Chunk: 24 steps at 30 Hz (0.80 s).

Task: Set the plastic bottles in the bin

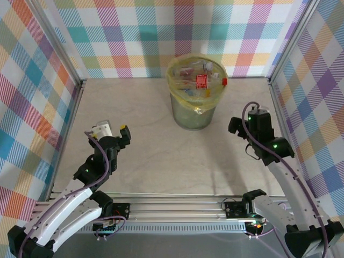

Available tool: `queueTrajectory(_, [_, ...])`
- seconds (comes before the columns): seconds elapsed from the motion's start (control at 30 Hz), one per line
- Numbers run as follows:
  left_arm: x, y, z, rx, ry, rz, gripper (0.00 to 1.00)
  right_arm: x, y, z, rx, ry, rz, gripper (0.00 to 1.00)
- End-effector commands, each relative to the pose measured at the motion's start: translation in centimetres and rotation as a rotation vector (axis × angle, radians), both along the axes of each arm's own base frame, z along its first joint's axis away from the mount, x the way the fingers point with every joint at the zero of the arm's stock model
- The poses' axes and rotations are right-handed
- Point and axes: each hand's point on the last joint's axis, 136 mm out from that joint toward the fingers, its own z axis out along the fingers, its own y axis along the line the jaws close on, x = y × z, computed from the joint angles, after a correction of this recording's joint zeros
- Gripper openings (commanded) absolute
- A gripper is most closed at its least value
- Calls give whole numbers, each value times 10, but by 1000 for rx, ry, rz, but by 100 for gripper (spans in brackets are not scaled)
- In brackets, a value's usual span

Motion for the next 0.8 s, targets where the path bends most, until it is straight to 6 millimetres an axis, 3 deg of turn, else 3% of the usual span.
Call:
queueTrajectory(0.0, [2, 16, 4, -10, -60, 67, 100, 9, -17, 4, -35, -98, -81, 100])
queueTrajectory(0.27, [20, 34, -25, 8, -17, 103, 100, 24, -31, -36, -115, -12, -113, 100])
queueTrajectory(0.43, [36, 42, -43, 26, -6, 102, 100, 34, -36, -52, -163, -55, -106, 100])
queueTrajectory(0.77, [65, 37, -74, 80, 14, -20, 100, 39, -37, -63, -245, -208, -51, 100])
